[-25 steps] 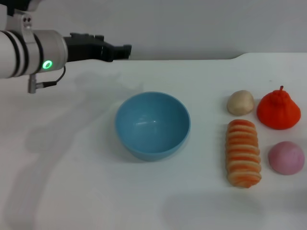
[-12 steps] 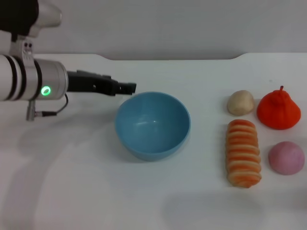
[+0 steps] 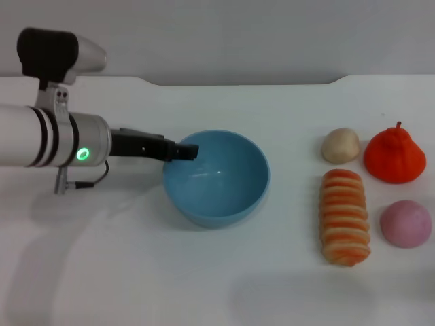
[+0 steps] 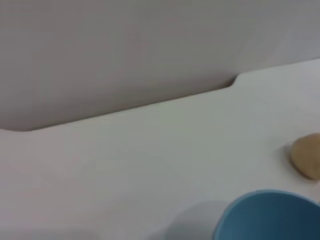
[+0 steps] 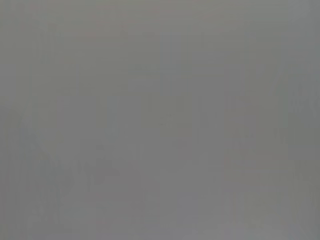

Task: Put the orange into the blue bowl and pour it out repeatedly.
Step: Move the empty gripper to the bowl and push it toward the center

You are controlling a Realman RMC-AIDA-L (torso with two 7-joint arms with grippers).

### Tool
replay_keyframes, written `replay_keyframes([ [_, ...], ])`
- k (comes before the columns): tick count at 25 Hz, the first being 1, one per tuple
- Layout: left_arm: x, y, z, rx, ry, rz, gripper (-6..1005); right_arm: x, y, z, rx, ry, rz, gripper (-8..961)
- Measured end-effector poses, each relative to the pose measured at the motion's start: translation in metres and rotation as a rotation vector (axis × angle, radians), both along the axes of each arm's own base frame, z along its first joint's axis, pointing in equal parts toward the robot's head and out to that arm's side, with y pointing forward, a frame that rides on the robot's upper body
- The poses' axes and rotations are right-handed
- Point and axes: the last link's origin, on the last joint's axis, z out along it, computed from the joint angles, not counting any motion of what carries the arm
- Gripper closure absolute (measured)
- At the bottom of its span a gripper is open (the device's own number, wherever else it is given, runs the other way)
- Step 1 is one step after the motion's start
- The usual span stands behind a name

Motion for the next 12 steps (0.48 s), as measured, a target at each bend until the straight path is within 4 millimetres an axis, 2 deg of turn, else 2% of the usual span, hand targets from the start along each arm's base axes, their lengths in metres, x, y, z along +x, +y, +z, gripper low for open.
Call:
replay_keyframes([
  [5,-0.004,-0.005,-0.014,-0.032,0.004,0.012,216,0.000,0.001,0.000,0.000,-0.001,0.002,233],
  [12,-0.009,-0.006,-0.019,-0.030,0.009,0.025,216,0.000,0.002,0.001,0.000,-0.004,0.002,234],
])
